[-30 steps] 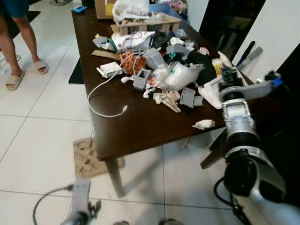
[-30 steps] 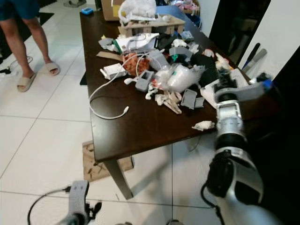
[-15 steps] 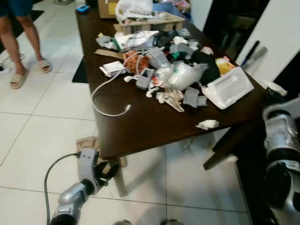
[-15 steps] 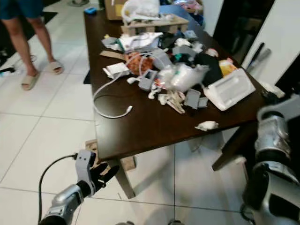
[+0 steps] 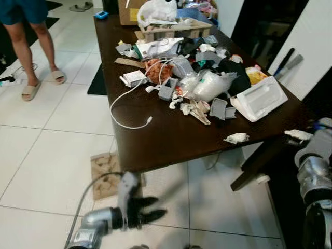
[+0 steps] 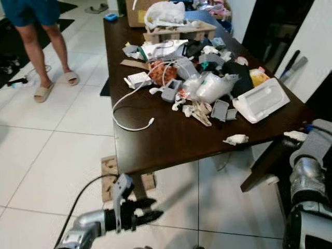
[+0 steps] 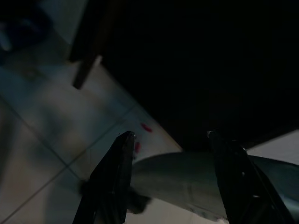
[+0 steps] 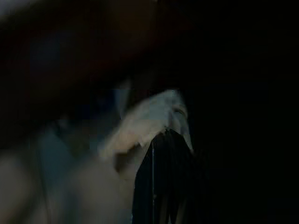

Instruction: Picking trash to rubbish bin

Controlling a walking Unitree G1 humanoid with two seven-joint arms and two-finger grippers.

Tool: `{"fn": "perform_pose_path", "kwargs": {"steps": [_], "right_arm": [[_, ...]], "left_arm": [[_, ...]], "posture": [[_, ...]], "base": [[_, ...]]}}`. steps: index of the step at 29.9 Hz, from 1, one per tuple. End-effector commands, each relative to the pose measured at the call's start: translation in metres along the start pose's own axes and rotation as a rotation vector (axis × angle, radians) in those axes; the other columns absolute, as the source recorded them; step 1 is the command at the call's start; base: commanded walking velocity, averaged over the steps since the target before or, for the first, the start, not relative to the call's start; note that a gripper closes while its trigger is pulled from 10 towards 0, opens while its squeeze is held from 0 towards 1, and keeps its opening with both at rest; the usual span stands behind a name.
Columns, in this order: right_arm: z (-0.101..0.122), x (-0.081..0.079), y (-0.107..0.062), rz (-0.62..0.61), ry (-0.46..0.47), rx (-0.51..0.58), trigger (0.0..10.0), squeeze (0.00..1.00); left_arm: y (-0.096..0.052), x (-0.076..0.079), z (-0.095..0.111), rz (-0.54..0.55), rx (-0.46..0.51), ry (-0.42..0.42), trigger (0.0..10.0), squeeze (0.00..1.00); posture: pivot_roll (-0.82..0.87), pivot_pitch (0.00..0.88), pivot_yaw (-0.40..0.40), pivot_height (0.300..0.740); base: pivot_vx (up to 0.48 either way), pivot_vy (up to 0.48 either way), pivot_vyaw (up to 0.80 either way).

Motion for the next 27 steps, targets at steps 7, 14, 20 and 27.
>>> {"fn": "perform_pose_path", "kwargs": {"steps": [7,14,20,27], "right_arm": [[-0.031,-0.001,-0.006,0.001,-0.146,-0.094,0.0,0.0],[-0.09,-0.018,-0.026,0.086,-0.236,-0.257,0.0,0.0],[-0.159,-0.025,-0.062,0.134,-0.255,-0.471,0.0,0.0],[-0.201,-0.022,-0.093,0.147,-0.287,-0.6,10.0,0.0]], "left_arm": [[0.0,0.022,0.01,-0.129,0.004,-0.014,10.0,0.0],[-0.006,0.037,0.074,-0.228,0.161,0.103,10.0,0.0],[-0.035,0.043,0.163,-0.168,0.369,0.342,10.0,0.0],[-0.07,0.03,0.247,0.125,0.533,0.589,10.0,0.0]], "posture": [[0.07,0.127,-0.034,0.74],[0.06,0.111,-0.042,0.74],[0.06,0.105,-0.04,0.74],[0.07,0.108,-0.036,0.74]], "base": [[0.0,0.0,0.0],[0.0,0.0,0.0],[0.0,0.0,0.0],[0.0,0.0,0.0]]}}
Point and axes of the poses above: a point about 5 cm out from each wrist's last joint towards the gripper, its own y axis pointing out of the wrist towards the gripper, its own z axis along the axis of the wrist's last joint, x = y × z, the point moved 5 cm from there along y, pointing out of the wrist towards the gripper
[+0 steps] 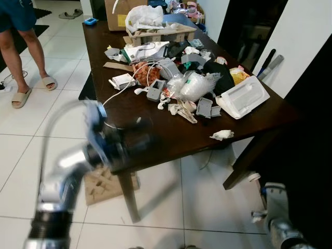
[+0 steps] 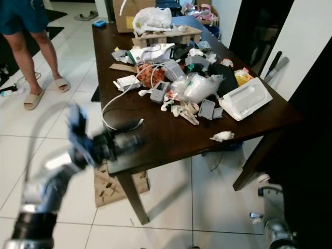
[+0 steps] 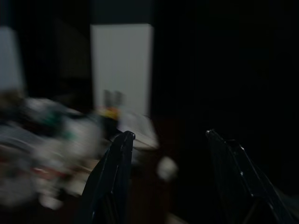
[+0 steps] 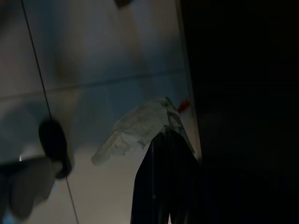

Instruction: Picking trash to rubbish bin

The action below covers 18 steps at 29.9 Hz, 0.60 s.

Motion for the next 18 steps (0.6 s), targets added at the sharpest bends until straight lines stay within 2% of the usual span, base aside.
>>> {"fn": "perform_pose_path", "kwargs": {"steps": [1,2,3,5,6,7,9,11,13,18], "right_arm": [[-0.008,0.0,-0.001,-0.005,-0.013,-0.025,10.0,0.0],[-0.018,-0.002,-0.002,0.001,-0.018,-0.051,10.0,0.0],[-0.018,-0.002,-0.002,0.001,-0.018,-0.051,10.0,0.0],[-0.039,-0.007,-0.005,0.013,-0.03,-0.104,10.0,0.0],[-0.039,-0.007,-0.005,0.013,-0.03,-0.104,10.0,0.0],[-0.05,-0.009,-0.007,0.018,-0.035,-0.132,10.0,0.0],[-0.07,-0.013,-0.011,0.027,-0.048,-0.184,10.0,0.0],[-0.076,-0.014,-0.012,0.03,-0.053,-0.2,10.0,0.0],[-0.088,-0.015,-0.016,0.036,-0.074,-0.229,10.0,0.0],[-0.099,-0.016,-0.019,0.042,-0.089,-0.257,10.0,0.0]], "left_arm": [[-0.004,-0.004,0.002,0.03,-0.017,0.03,10.0,0.0],[-0.002,-0.012,0.016,0.078,0.009,0.085,10.0,0.0],[-0.002,-0.012,0.016,0.078,0.009,0.085,10.0,0.0],[-0.001,-0.03,0.04,0.2,0.049,0.171,10.0,0.0],[-0.001,-0.03,0.04,0.2,0.049,0.171,10.0,0.0],[-0.001,-0.037,0.043,0.246,0.049,0.198,10.0,0.0],[-0.001,-0.043,0.037,0.305,0.03,0.212,10.0,0.0],[0.0,-0.044,0.034,0.318,0.022,0.209,10.0,0.0],[0.005,-0.043,0.026,0.332,0.013,0.195,10.0,0.0],[0.012,-0.036,0.016,0.318,0.006,0.166,10.0,0.0]], "posture": [[0.07,0.108,-0.036,0.74],[0.07,0.108,-0.036,0.74],[0.07,0.108,-0.036,0.74],[0.07,0.108,-0.036,0.74],[0.07,0.108,-0.036,0.74],[0.07,0.104,-0.025,0.74],[0.07,0.103,-0.024,0.74],[0.07,0.103,-0.022,0.74],[0.07,0.104,-0.024,0.74],[0.07,0.105,-0.023,0.74]], "base": [[0.0,0.0,0.0],[0.0,0.0,0.0],[0.0,0.0,0.0],[0.0,0.0,0.0],[0.0,0.0,0.0],[0.0,0.0,0.0],[0.0,0.0,0.0],[0.0,0.0,0.0],[0.0,-0.375,0.0],[0.0,-0.442,0.0]]}}
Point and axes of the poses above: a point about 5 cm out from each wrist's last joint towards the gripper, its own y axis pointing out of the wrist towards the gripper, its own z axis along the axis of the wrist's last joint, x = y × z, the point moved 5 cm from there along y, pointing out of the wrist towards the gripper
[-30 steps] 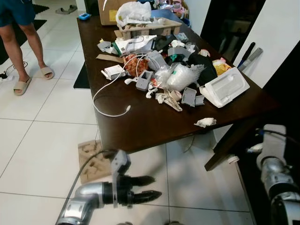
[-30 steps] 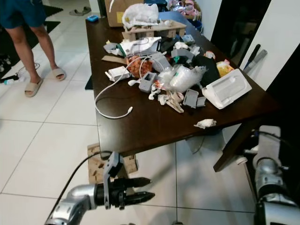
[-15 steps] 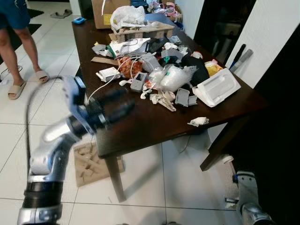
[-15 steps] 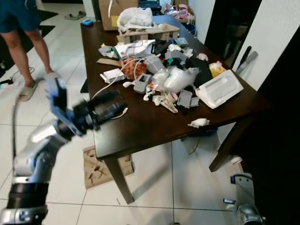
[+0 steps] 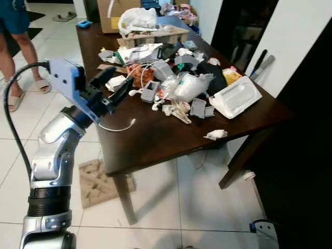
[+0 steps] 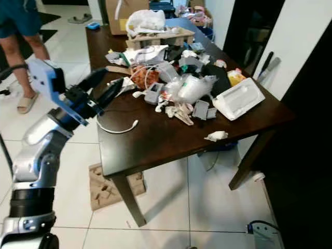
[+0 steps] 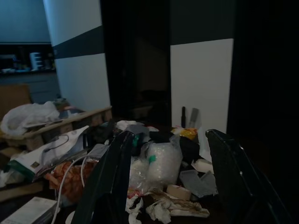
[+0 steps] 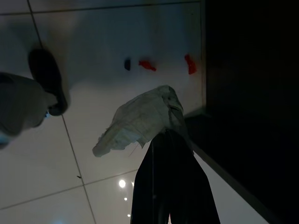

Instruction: Picking trash to rubbish bin

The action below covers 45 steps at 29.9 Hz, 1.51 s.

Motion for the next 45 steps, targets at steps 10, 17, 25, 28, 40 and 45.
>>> {"fn": "perform_pose_path", "kwargs": {"steps": [10,17,25,28,40,45], "right_arm": [[-0.023,-0.001,-0.001,0.005,-0.037,-0.061,10.0,0.0],[-0.029,-0.002,-0.002,0.013,-0.062,-0.073,10.0,0.0],[-0.033,0.001,-0.002,0.014,-0.084,-0.084,10.0,0.0],[-0.034,0.002,-0.002,0.015,-0.099,-0.085,10.0,0.0],[-0.037,0.004,-0.003,0.021,-0.133,-0.09,10.0,0.0],[-0.042,0.003,-0.003,0.025,-0.144,-0.103,10.0,0.0]], "left_arm": [[0.011,0.031,-0.02,-0.062,-0.029,-0.065,10.0,0.0],[0.012,0.036,-0.018,-0.073,-0.008,-0.098,10.0,0.0],[0.0,0.023,-0.015,-0.027,0.015,-0.145,10.0,0.0],[-0.002,0.025,-0.019,-0.023,0.002,-0.133,10.0,0.0],[-0.012,0.022,-0.04,0.059,-0.021,-0.197,10.0,0.0],[-0.015,0.018,-0.043,0.075,-0.031,-0.196,10.0,0.0]], "posture": [[0.06,0.102,-0.019,0.74],[0.06,0.106,-0.023,0.74],[0.06,0.108,-0.035,0.74],[0.06,0.106,-0.038,0.74],[0.06,0.093,-0.04,0.74],[0.06,0.092,-0.039,0.74]], "base": [[0.049,-0.425,0.0],[0.071,-0.165,0.0],[0.0,0.0,0.0],[0.0,0.0,0.0],[0.248,0.0,0.0],[0.388,0.0,0.0]]}}
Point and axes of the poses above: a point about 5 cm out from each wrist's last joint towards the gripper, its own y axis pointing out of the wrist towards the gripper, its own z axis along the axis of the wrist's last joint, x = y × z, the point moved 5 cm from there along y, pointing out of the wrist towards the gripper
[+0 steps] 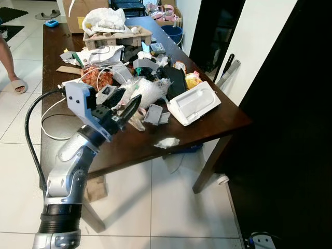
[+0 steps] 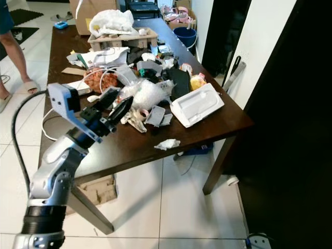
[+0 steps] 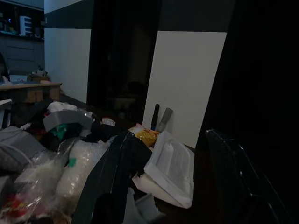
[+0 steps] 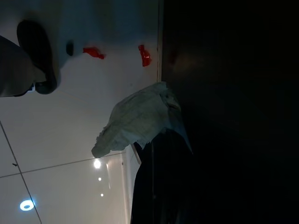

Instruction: Picking trash to rubbish bin

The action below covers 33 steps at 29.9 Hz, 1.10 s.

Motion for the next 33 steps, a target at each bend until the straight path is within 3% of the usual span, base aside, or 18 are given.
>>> {"fn": "perform_pose_path", "kwargs": {"steps": [1,13,19,25,27,33], "right_arm": [[-0.012,-0.002,0.0,0.008,-0.014,-0.033,10.0,0.0],[-0.016,-0.005,-0.001,0.013,-0.018,-0.04,10.0,0.0],[-0.017,-0.007,-0.001,0.015,-0.018,-0.042,10.0,0.0],[-0.018,-0.006,-0.001,0.013,-0.018,-0.043,10.0,0.0],[-0.018,-0.005,-0.001,0.011,-0.018,-0.044,10.0,0.0],[-0.019,-0.005,-0.001,0.011,-0.017,-0.045,10.0,0.0]], "left_arm": [[-0.004,-0.002,-0.009,0.012,-0.023,-0.011,10.0,0.0],[-0.005,-0.008,-0.01,0.026,-0.027,-0.01,10.0,0.0],[-0.006,-0.018,-0.009,0.072,-0.037,-0.007,10.0,0.0],[-0.007,-0.03,-0.014,0.129,-0.08,0.008,10.0,0.0],[-0.01,-0.039,-0.026,0.195,-0.147,0.014,10.0,0.0],[-0.013,-0.044,-0.046,0.276,-0.206,-0.059,10.0,0.0]], "posture": [[0.06,0.094,-0.037,0.74],[0.06,0.103,-0.028,0.74],[0.06,0.108,-0.026,0.74],[0.06,0.109,-0.026,0.74],[0.06,0.109,-0.022,0.74],[0.06,0.106,-0.02,0.74]], "base": [[0.48,0.0,0.0],[0.48,0.0,0.0],[0.404,0.0,0.0],[0.0,0.0,0.0],[0.0,0.0,0.0],[0.0,0.0,0.0]]}}
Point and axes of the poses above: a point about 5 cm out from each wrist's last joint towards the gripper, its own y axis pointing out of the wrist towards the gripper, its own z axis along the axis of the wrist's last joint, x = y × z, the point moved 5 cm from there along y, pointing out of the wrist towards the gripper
